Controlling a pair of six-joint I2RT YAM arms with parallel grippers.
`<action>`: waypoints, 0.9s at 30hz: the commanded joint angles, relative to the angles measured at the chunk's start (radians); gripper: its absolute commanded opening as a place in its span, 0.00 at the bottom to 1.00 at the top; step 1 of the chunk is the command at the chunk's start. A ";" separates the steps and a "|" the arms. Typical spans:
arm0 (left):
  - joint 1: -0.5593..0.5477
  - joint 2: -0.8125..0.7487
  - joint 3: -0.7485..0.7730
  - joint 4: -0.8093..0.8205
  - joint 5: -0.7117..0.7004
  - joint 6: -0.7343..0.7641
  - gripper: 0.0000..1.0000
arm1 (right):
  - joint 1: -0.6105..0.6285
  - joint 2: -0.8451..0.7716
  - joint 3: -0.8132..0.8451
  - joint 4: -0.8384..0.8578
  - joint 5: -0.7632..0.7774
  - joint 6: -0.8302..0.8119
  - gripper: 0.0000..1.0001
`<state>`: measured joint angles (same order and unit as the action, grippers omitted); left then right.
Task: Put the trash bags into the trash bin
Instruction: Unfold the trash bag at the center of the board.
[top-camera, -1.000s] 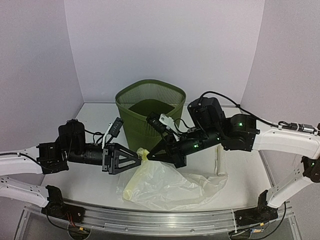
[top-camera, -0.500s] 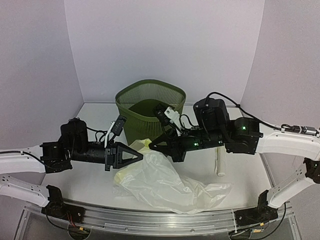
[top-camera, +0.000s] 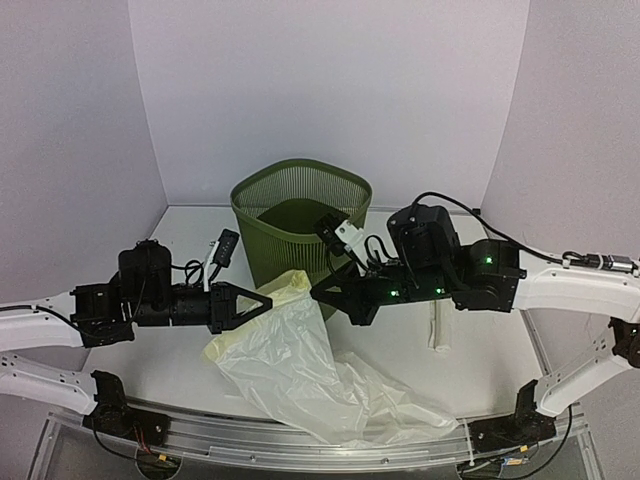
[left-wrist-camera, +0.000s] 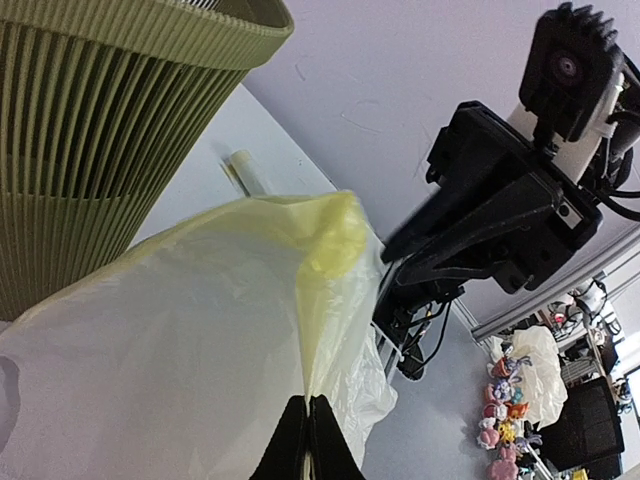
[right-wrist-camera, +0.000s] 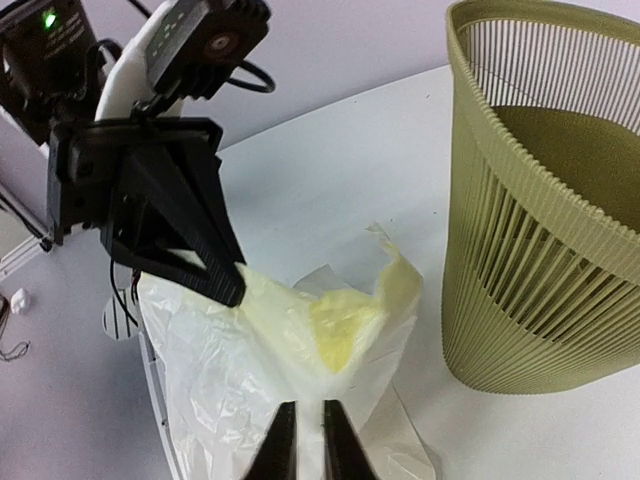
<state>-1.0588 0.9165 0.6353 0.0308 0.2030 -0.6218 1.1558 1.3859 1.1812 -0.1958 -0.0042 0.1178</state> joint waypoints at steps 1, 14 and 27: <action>0.003 -0.018 0.035 -0.025 -0.041 -0.012 0.00 | -0.001 0.015 0.002 -0.048 -0.131 -0.011 0.00; 0.003 0.078 0.075 -0.022 0.005 -0.029 0.00 | -0.001 0.223 0.125 -0.048 -0.190 0.046 0.05; 0.003 -0.012 0.061 -0.321 -0.246 -0.177 0.00 | -0.043 0.031 -0.059 -0.079 0.139 0.192 0.00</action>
<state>-1.0658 0.9659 0.6746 -0.1273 0.0805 -0.7301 1.1543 1.5041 1.1711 -0.2152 -0.0007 0.2286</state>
